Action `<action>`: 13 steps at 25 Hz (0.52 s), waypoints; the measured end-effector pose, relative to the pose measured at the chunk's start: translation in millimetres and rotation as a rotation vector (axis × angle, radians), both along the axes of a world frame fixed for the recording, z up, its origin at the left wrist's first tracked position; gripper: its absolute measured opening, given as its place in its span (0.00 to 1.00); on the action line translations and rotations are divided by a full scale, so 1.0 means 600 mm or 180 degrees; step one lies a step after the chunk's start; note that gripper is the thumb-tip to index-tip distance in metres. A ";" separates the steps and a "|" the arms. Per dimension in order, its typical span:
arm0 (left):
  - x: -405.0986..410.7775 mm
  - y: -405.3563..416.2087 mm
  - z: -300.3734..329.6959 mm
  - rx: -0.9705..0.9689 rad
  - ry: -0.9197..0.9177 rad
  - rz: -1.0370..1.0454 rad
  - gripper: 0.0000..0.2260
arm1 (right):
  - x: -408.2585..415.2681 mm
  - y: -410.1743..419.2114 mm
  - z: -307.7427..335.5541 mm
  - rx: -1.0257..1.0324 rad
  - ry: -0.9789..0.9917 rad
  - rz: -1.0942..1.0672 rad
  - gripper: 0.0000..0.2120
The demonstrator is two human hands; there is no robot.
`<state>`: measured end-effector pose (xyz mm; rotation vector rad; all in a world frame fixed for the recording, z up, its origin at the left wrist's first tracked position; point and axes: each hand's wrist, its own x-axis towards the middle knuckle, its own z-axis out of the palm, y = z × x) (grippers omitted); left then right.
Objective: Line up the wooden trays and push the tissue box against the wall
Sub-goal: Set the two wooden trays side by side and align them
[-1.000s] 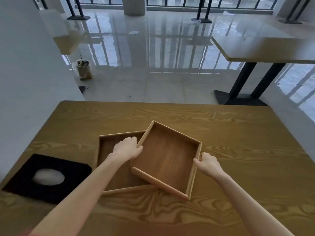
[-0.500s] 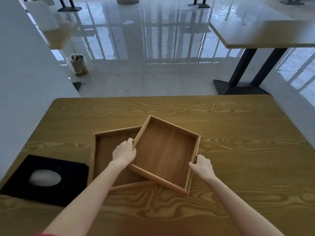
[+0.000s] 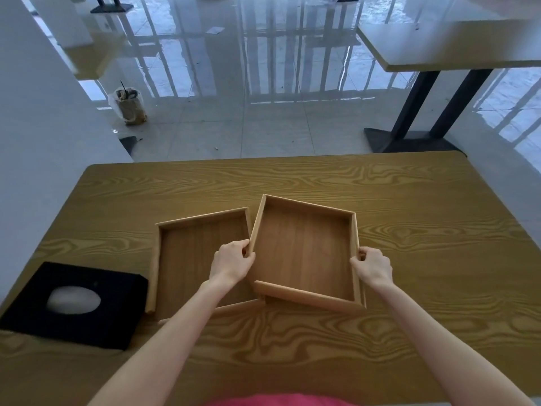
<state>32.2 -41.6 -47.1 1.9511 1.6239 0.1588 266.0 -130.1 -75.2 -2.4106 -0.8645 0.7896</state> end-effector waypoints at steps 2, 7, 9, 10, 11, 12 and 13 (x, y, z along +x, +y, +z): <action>0.020 -0.008 -0.001 -0.0042 -0.0070 -0.0012 0.19 | 0.023 0.000 0.003 0.0085 -0.0084 -0.0038 0.18; 0.065 -0.027 -0.010 -0.0140 -0.0155 0.0089 0.18 | 0.070 0.006 0.005 0.0246 -0.0119 -0.0137 0.17; 0.078 -0.038 -0.019 -0.0208 -0.0123 0.0132 0.17 | 0.083 0.008 0.000 0.0276 -0.0109 -0.0118 0.17; 0.083 -0.043 -0.023 -0.0253 -0.0092 0.0165 0.17 | 0.087 0.009 -0.005 0.0288 -0.0096 -0.0102 0.17; 0.087 -0.046 -0.027 -0.0292 -0.0056 0.0197 0.17 | 0.090 0.011 -0.009 0.0312 -0.0070 -0.0098 0.17; 0.089 -0.049 -0.030 -0.0326 -0.0011 0.0218 0.17 | 0.090 0.014 -0.014 0.0344 -0.0038 -0.0103 0.17; 0.092 -0.050 -0.033 -0.0356 0.0038 0.0227 0.17 | 0.090 0.016 -0.018 0.0368 -0.0016 -0.0105 0.17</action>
